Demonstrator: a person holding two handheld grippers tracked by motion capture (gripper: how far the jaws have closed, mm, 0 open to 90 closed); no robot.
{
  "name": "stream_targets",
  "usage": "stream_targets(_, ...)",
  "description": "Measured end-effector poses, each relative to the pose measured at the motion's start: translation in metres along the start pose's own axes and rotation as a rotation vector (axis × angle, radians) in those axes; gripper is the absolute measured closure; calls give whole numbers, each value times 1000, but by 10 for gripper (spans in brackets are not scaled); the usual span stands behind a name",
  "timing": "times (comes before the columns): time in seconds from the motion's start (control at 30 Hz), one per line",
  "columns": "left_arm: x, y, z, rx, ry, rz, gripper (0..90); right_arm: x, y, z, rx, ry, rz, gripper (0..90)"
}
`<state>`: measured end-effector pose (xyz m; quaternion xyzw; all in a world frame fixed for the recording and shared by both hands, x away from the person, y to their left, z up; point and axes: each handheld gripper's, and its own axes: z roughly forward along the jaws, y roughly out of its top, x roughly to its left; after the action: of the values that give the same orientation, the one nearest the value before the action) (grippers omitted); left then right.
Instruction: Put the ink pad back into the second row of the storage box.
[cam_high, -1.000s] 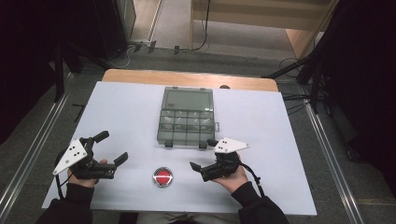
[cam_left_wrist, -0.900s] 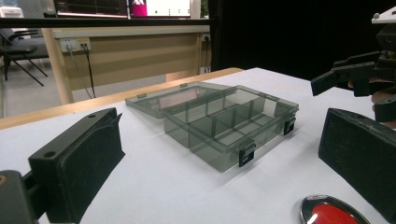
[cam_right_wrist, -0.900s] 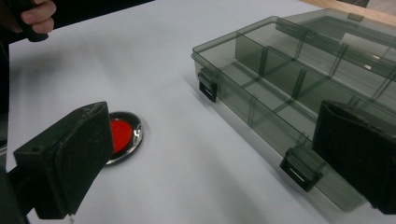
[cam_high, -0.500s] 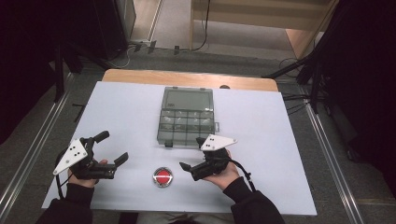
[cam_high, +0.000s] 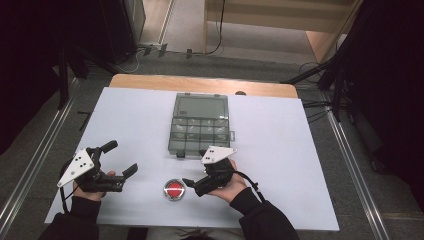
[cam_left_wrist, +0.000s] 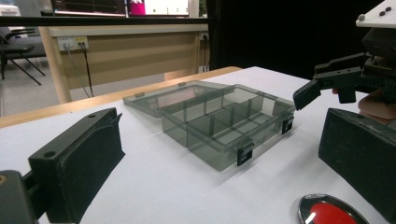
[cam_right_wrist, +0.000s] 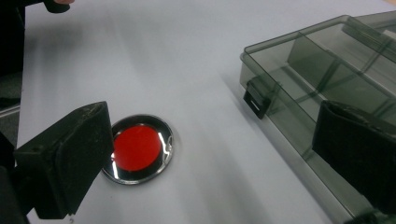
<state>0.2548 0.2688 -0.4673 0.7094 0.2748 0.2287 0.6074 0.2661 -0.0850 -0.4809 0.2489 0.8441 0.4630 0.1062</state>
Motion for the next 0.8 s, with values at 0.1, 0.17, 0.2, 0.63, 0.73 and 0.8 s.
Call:
stream_targets(0.1, 0, 0, 0, 0, 0, 1, 0, 3, 3, 6, 8, 17, -6, 0)
stream_targets(0.17, 0, 0, 0, 0, 0, 0, 0, 6, 4, 10, 20, 32, -13, 0)
stream_targets(0.2, 0, 0, 0, 0, 0, 0, 0, 8, 5, 15, 35, 44, -21, 0)
stream_targets(0.63, 0, 0, -1, 0, -3, -2, 0, 22, 8, 39, 103, 107, -67, 0)
stream_targets(0.73, 0, 0, -1, 0, -4, -1, 0, 26, 8, 46, 131, 124, -91, 1)
stream_targets(0.8, 0, 0, -1, -2, -4, -2, 0, 27, 8, 46, 137, 127, -93, 2)
